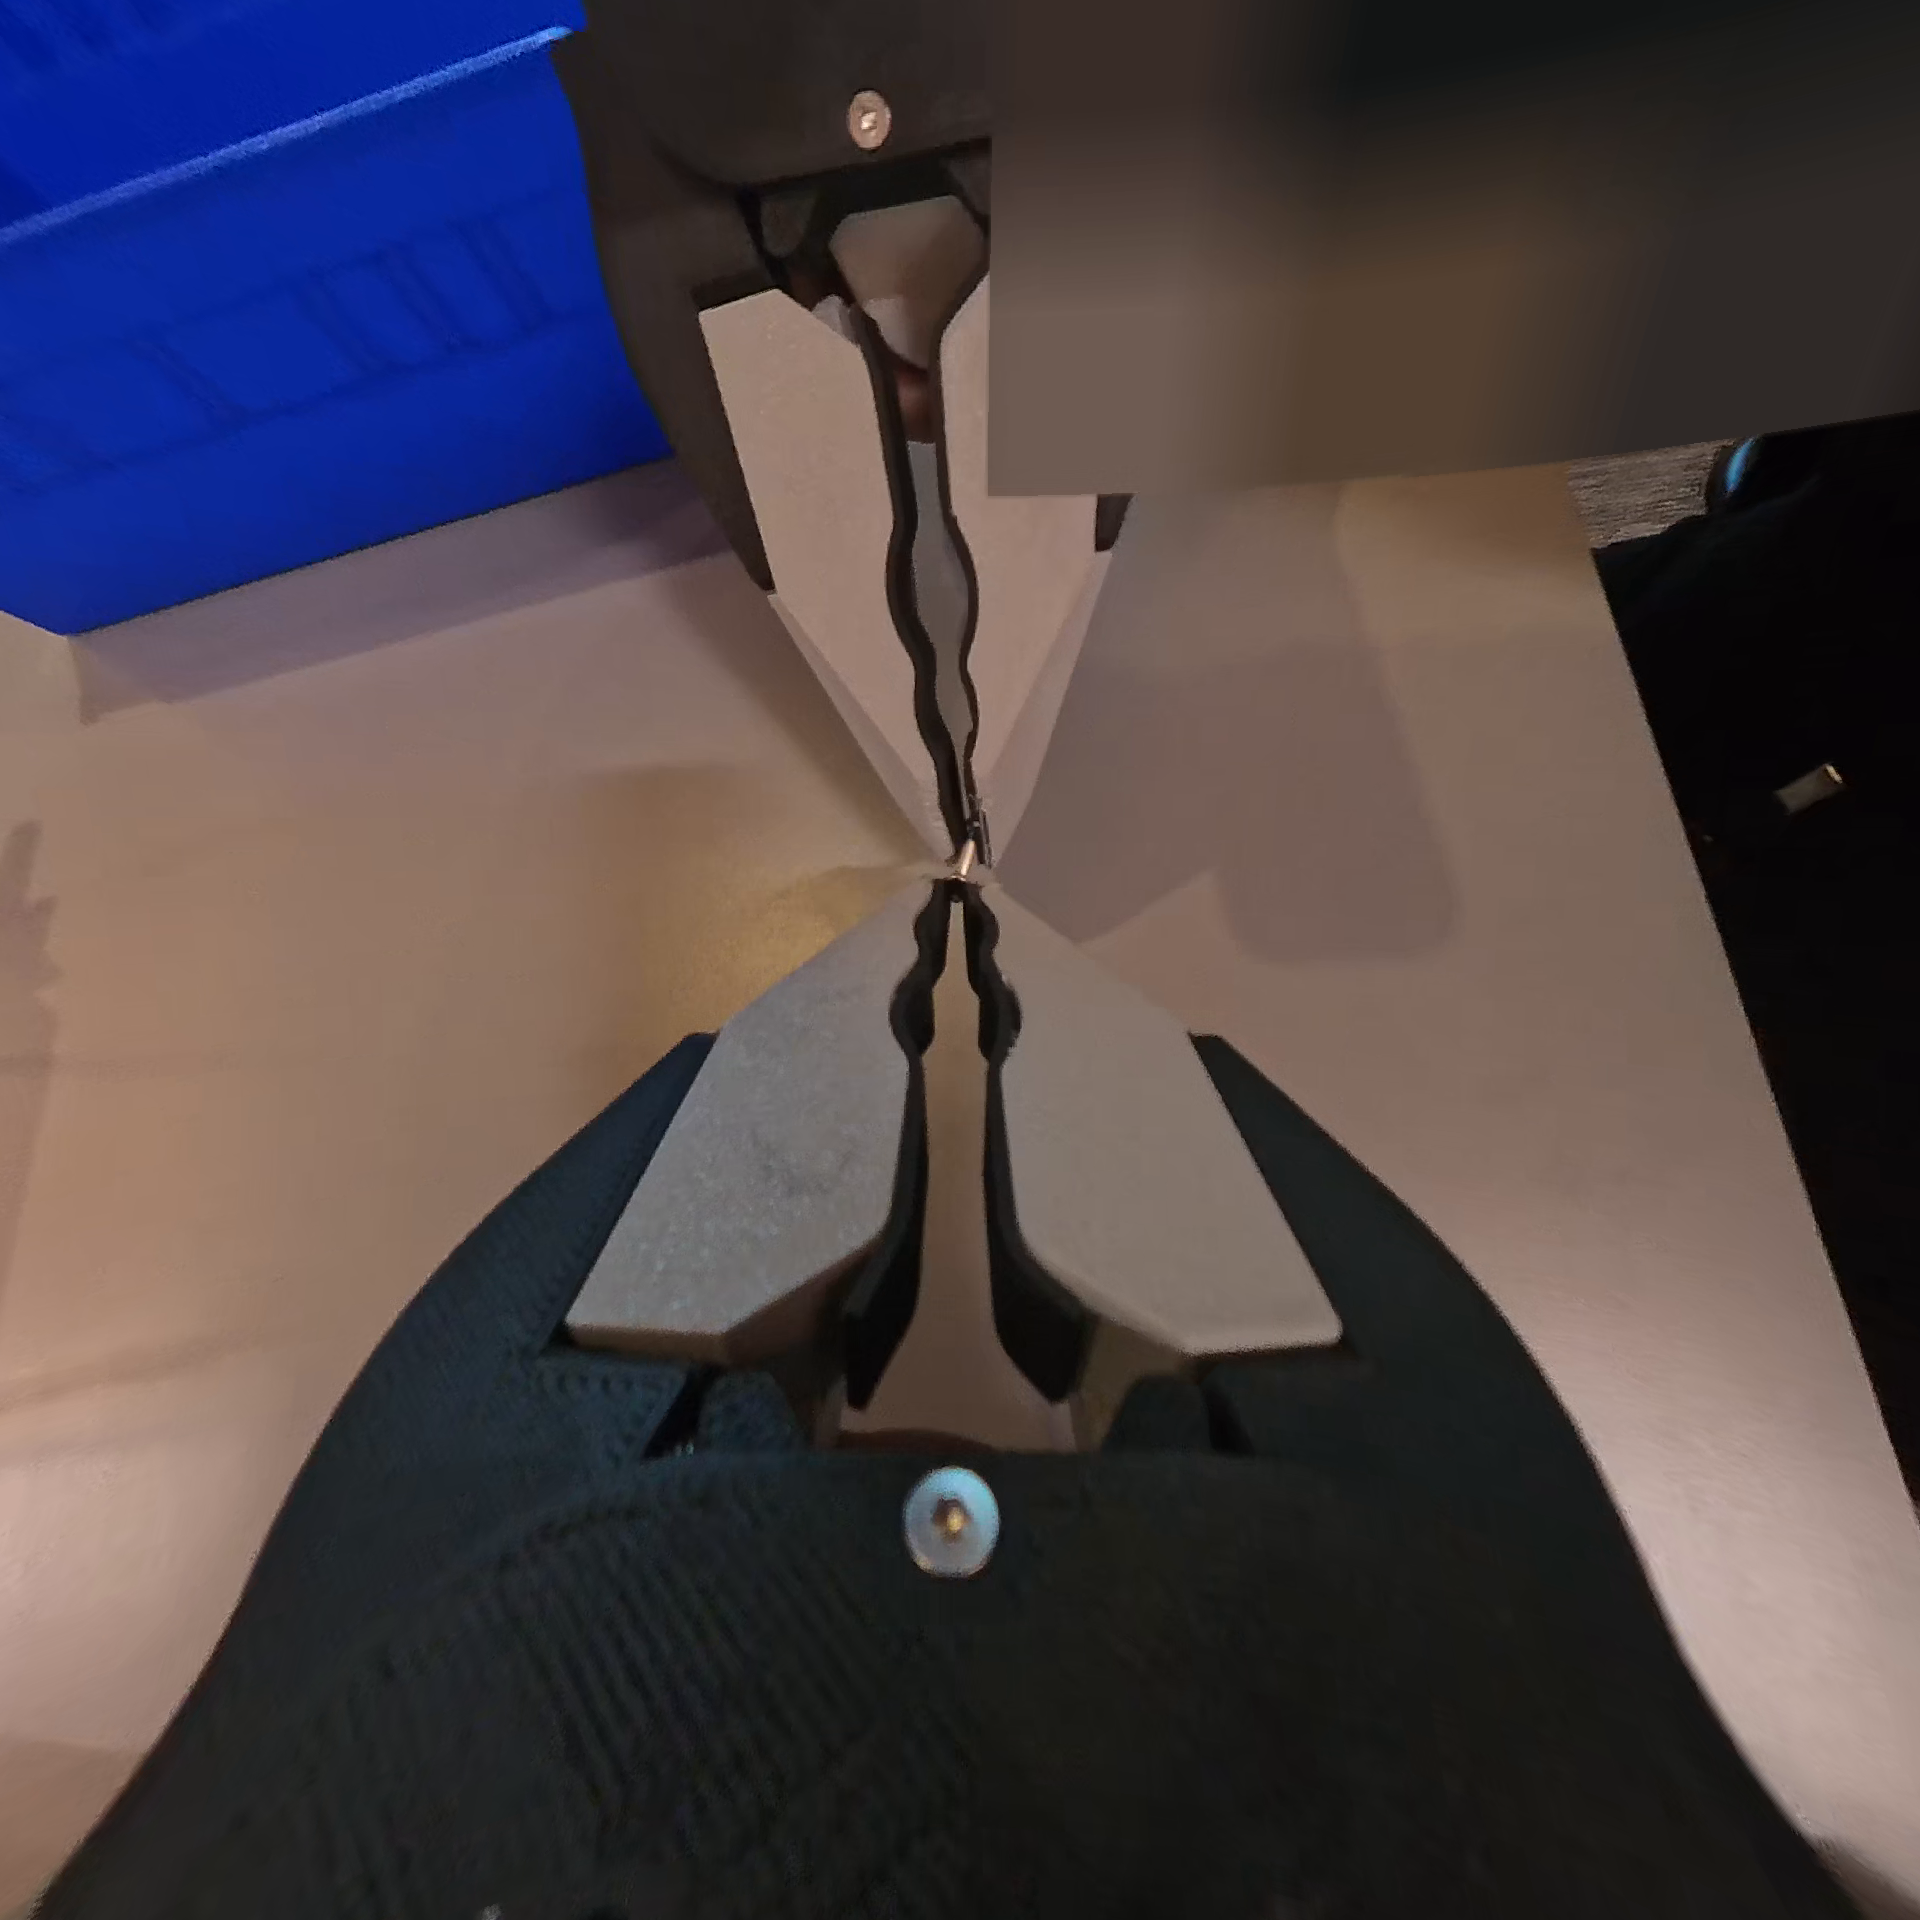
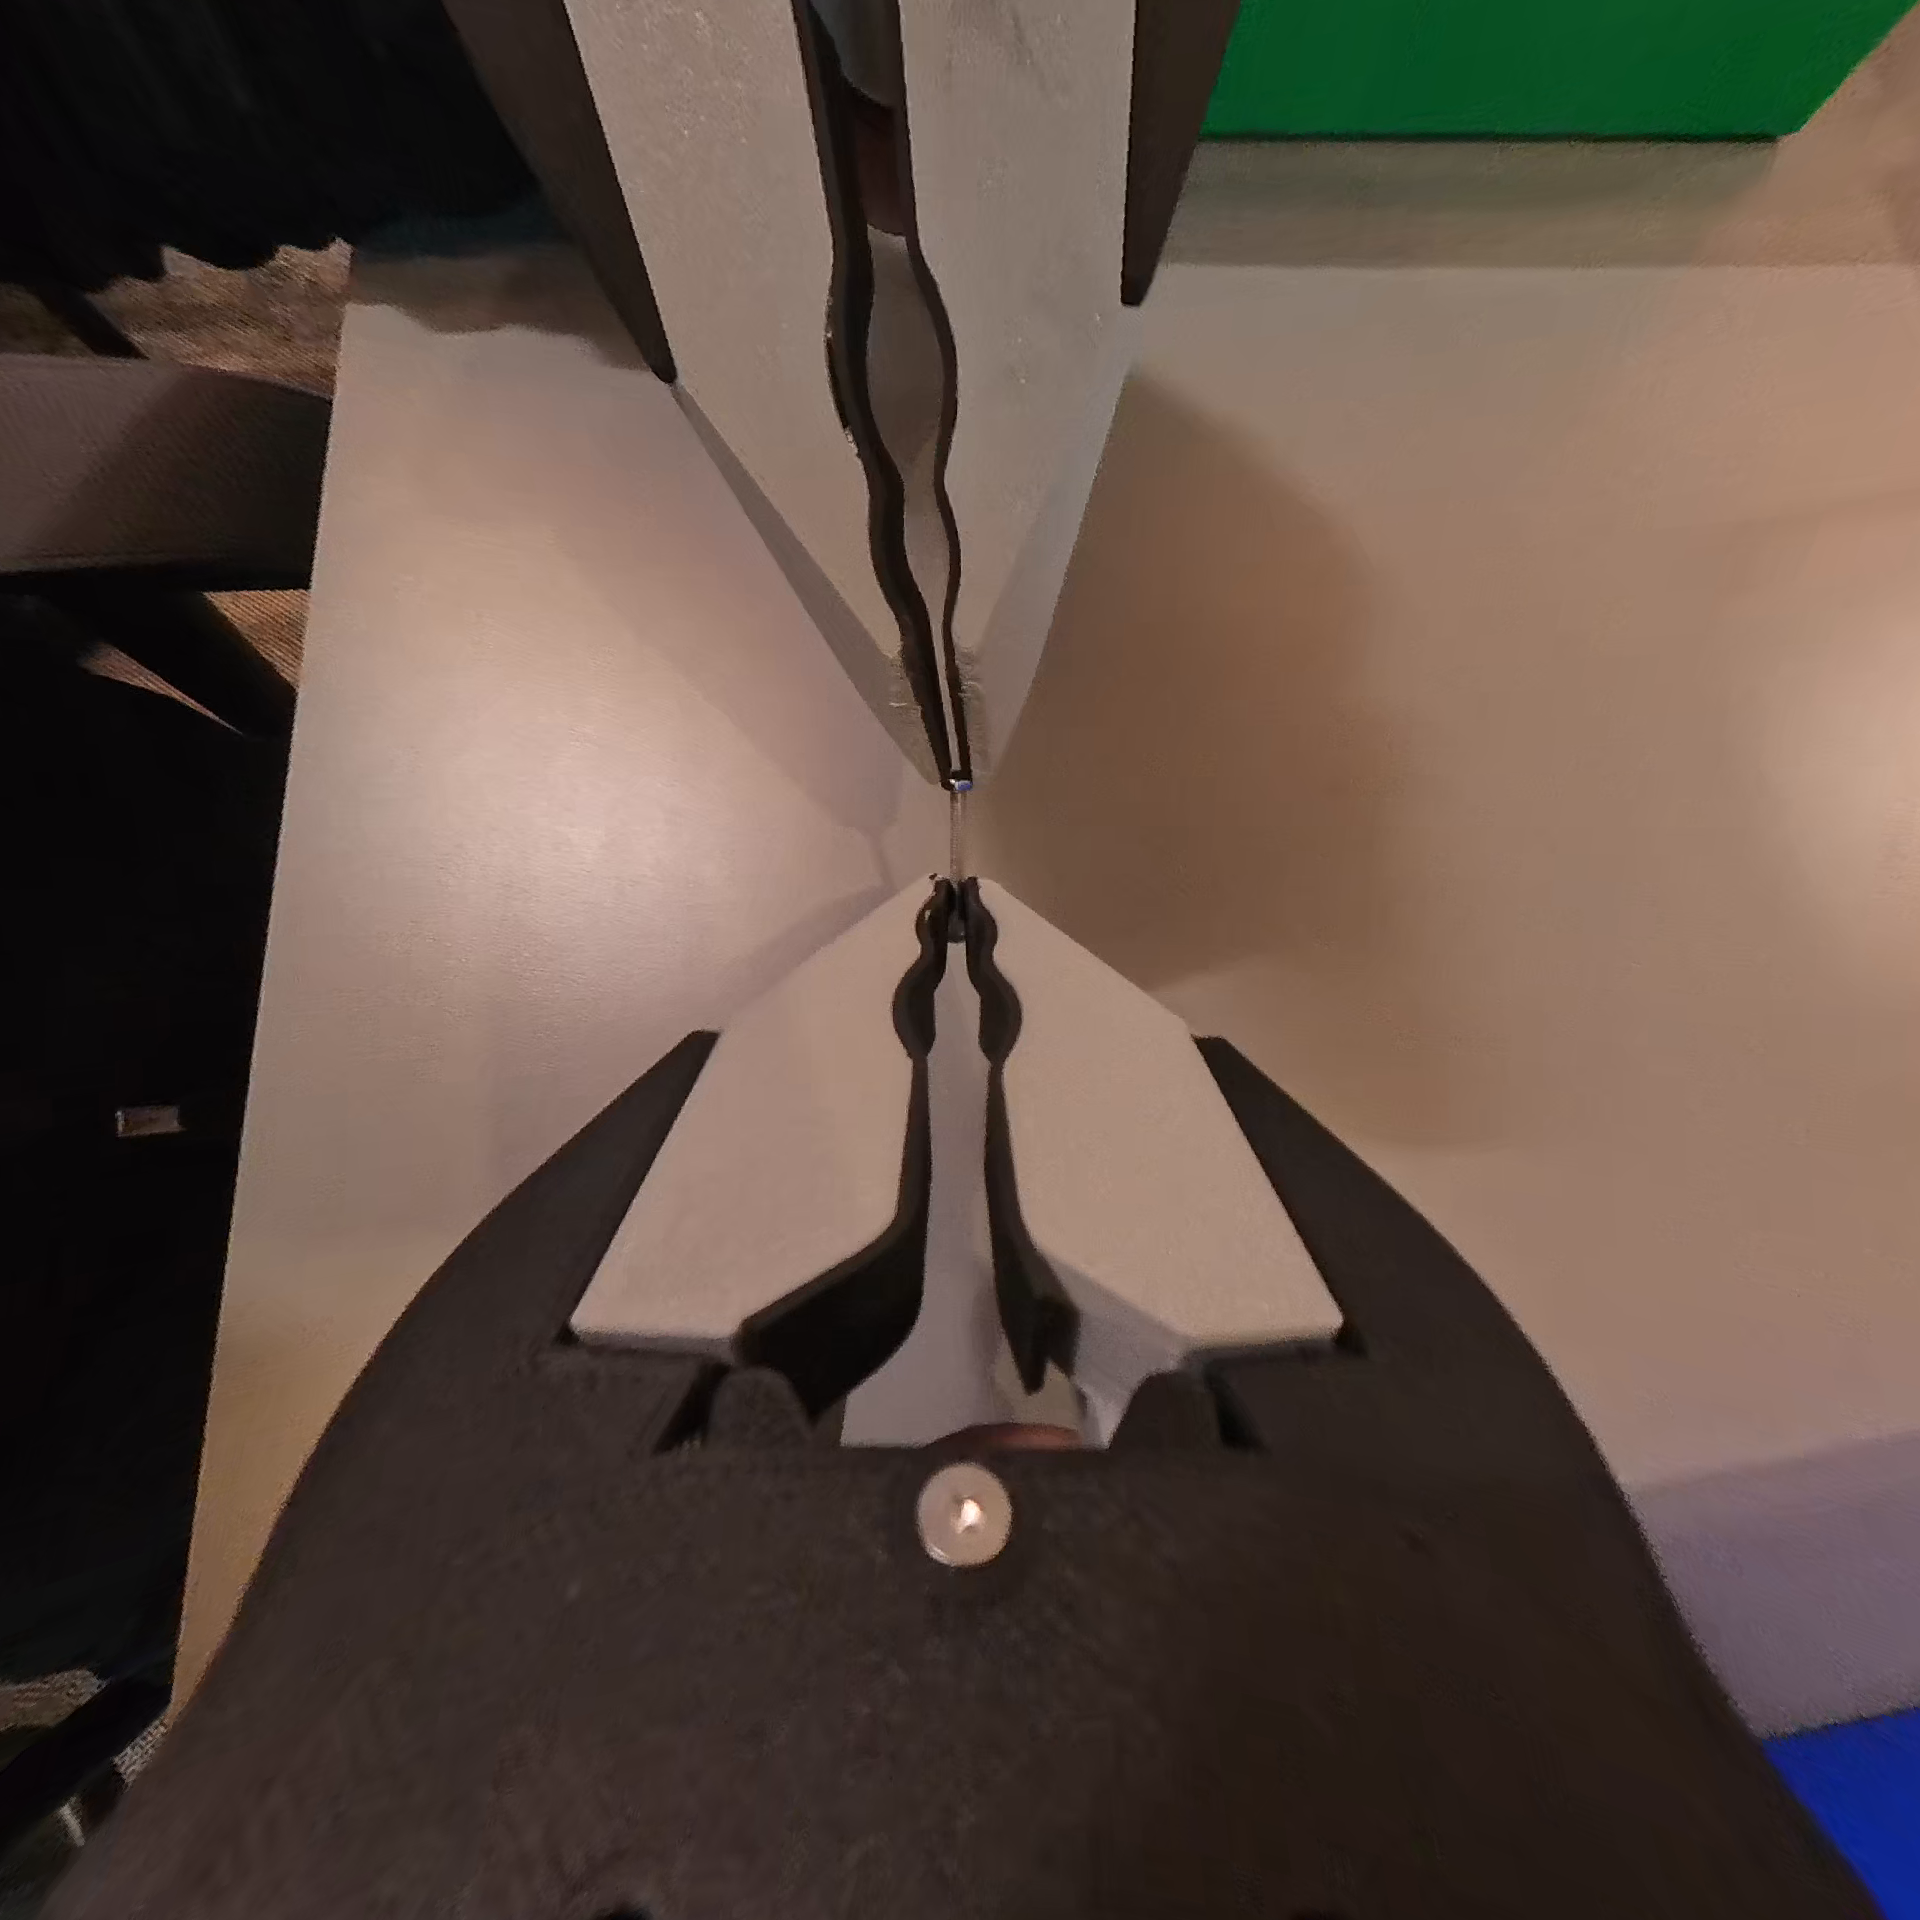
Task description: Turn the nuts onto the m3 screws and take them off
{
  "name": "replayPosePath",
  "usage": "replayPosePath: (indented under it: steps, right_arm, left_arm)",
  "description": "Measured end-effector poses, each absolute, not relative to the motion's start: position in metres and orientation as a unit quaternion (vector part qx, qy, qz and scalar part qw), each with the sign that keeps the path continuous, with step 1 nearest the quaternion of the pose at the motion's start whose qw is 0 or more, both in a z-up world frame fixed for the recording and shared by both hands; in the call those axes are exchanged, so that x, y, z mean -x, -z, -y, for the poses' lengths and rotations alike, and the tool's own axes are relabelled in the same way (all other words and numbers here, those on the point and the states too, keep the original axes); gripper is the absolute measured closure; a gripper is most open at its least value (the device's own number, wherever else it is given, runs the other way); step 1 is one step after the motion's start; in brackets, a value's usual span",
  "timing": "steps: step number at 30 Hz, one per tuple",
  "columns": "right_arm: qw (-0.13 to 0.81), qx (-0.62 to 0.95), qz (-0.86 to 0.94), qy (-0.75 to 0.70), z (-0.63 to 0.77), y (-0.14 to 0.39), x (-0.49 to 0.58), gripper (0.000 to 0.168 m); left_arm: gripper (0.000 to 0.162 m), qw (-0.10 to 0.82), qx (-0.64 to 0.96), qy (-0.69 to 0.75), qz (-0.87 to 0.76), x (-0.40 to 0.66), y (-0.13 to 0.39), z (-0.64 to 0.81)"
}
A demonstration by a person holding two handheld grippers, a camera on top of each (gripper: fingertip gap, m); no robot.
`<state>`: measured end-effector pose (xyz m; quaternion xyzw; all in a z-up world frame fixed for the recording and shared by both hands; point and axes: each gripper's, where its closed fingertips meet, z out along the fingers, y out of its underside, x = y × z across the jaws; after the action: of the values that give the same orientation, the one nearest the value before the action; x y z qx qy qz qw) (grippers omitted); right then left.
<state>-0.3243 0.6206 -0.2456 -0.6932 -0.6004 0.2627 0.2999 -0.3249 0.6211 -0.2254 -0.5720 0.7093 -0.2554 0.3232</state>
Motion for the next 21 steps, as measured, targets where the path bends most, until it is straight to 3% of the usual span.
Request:
replayPosePath:
  steps: [21]
  right_arm:
    - [0.276, 0.677, 0.598, -0.328, -0.607, 0.241, 0.328, 0.168]
  left_arm:
    - [0.161, 0.354, 0.483, 0.24, -0.764, 0.329, 0.222, -0.609]
